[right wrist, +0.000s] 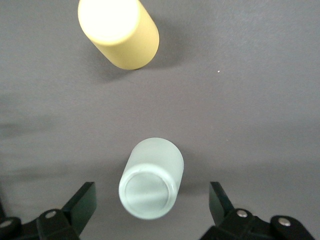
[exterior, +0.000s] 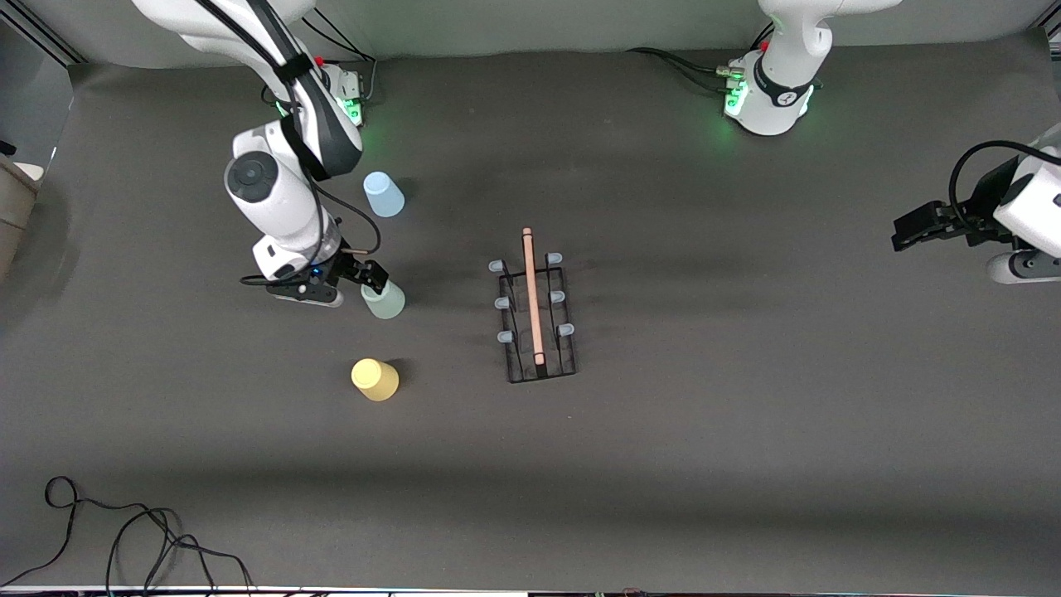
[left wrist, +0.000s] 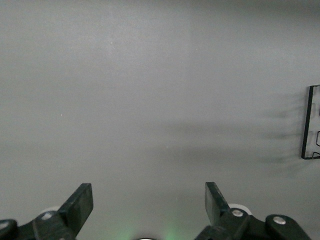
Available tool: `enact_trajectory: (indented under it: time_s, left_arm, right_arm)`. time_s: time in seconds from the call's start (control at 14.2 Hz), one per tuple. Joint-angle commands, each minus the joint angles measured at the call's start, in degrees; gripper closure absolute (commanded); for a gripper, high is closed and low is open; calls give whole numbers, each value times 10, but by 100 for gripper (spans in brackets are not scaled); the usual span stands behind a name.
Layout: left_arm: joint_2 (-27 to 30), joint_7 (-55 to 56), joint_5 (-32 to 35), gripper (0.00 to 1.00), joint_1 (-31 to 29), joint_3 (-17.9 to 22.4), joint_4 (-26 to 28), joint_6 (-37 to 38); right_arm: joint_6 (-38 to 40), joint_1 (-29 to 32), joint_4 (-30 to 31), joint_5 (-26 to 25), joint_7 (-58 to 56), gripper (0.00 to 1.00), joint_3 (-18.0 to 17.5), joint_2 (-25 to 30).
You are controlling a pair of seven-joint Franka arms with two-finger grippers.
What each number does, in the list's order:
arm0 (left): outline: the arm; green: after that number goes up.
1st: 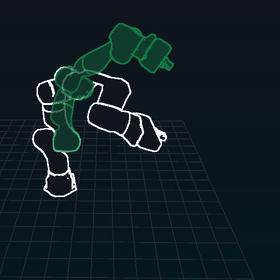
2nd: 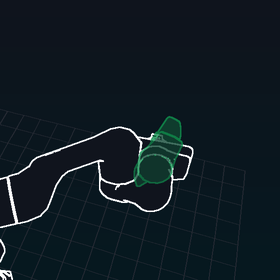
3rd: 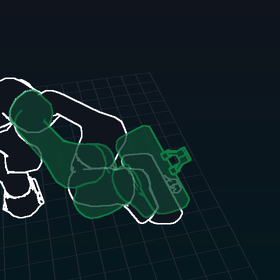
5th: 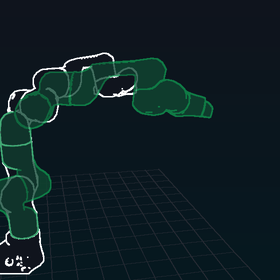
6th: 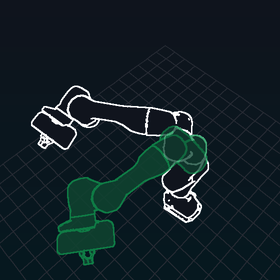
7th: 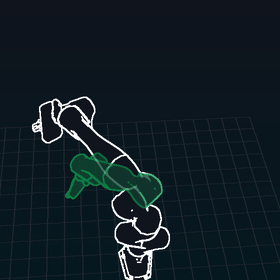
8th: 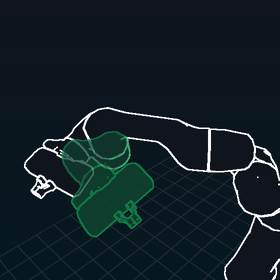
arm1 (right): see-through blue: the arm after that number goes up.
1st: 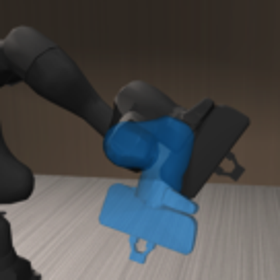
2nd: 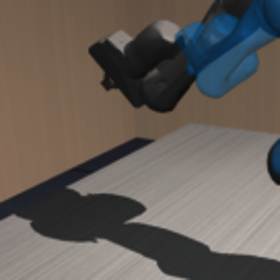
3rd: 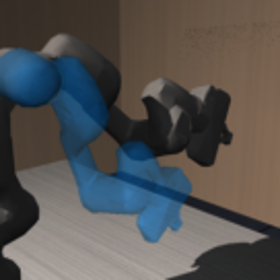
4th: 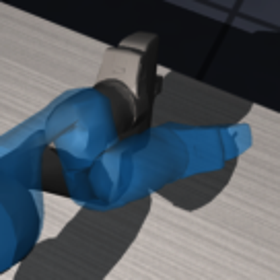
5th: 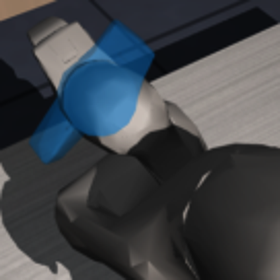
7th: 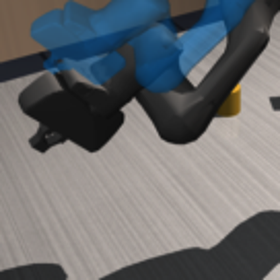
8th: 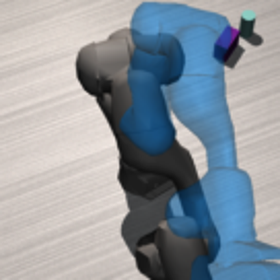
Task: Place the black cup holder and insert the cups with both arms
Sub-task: 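Grasp the pale green cup and carry it over the rack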
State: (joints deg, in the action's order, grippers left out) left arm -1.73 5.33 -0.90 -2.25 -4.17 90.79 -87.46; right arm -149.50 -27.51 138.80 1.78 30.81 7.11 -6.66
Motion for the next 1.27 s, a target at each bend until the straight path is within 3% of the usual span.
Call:
enact_trajectory:
  time_s: [0.0,0.35,0.42,0.56,0.63,0.77,0.84,0.98,1.2]
  left_arm:
    - [-8,-6,-7,0,-7,-7,-32,32]
    - [-7,-5,1,0,-7,-8,-30,29]
    - [-7,-6,1,0,-7,-7,-30,29]
    - [-7,-8,1,0,-7,-7,-30,27]
    - [-8,-8,2,0,-7,-7,-30,24]
    - [-9,-10,2,0,-7,-7,-28,19]
    - [-9,-9,2,0,-6,-7,-27,19]
    - [-9,-9,2,0,-6,-7,-27,18]
    - [-12,-4,2,0,-3,-7,-27,18]
  right_arm:
    - [-58,-14,6,-2,14,0,4,-41]
    - [-88,-18,6,-2,15,0,3,-72]
    - [-85,-18,5,-2,15,8,3,-72]
    - [-79,-18,5,-2,15,36,2,-70]
    - [-73,-18,5,-2,15,52,2,-67]
    - [-51,-18,3,1,15,93,2,-49]
    - [-36,-18,2,2,15,100,2,-31]
    - [21,-17,-8,10,14,100,3,7]
    - [168,-17,-88,61,15,100,3,46]
